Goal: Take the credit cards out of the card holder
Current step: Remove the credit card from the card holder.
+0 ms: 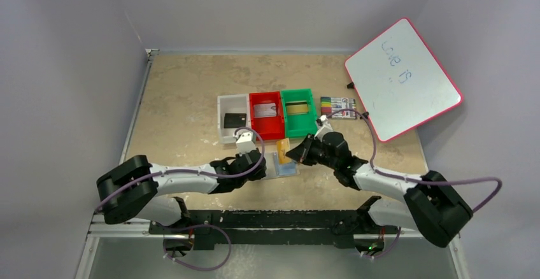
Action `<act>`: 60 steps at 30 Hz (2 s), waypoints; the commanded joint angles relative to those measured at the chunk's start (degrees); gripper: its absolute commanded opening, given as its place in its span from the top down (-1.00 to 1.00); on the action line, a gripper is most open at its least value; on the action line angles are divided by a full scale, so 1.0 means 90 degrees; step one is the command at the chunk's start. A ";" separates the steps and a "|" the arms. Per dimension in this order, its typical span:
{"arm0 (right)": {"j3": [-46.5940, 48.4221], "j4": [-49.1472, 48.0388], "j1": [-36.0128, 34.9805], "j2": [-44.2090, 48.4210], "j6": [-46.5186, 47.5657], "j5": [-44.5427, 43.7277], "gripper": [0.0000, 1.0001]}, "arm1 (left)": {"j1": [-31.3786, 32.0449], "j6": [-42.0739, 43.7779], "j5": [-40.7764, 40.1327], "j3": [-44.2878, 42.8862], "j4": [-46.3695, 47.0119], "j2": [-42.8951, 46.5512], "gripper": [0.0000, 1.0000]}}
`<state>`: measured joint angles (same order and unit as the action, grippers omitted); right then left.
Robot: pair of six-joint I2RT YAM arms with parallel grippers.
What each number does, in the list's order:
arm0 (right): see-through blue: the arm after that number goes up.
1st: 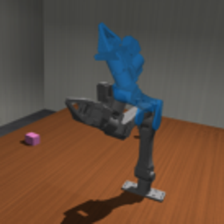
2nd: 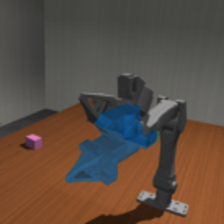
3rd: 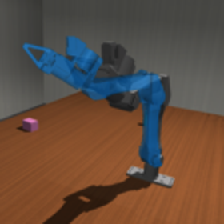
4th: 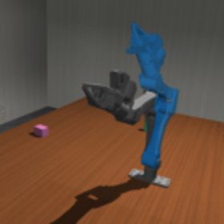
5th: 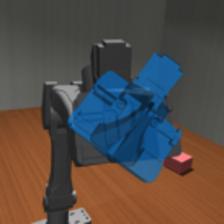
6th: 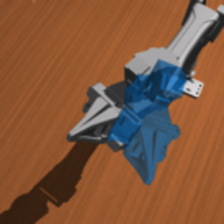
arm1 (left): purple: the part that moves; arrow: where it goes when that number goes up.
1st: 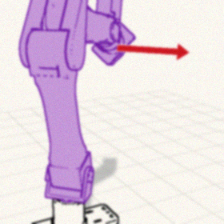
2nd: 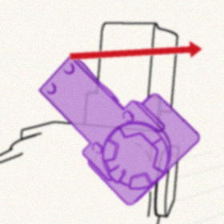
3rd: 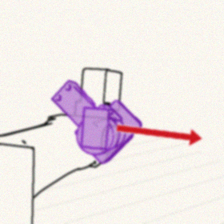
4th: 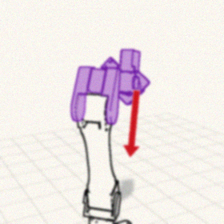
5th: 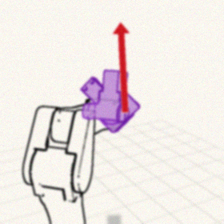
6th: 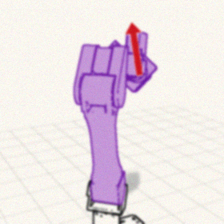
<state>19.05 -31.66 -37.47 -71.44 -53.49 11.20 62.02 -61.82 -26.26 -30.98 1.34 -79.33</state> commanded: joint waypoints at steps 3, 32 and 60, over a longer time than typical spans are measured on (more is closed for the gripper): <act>0.0060 0.0373 0.0018 0.1130 0.0921 -0.0323 1.00 | 0.0017 0.0268 -0.0326 -0.0259 -0.0143 0.0599 0.53; -0.0289 0.0089 0.0013 0.3088 0.2644 0.0099 1.00 | -0.0119 0.0938 -0.0373 -0.0330 -0.0595 0.2420 -0.23; 0.2166 0.2355 0.0007 0.1875 0.5489 0.3126 1.00 | -0.0159 0.4449 0.1137 -0.0848 -0.0684 0.4230 -0.26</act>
<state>33.45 -14.06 -37.47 -51.94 -6.92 30.41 60.77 -30.89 -24.69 -32.51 -5.04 -38.74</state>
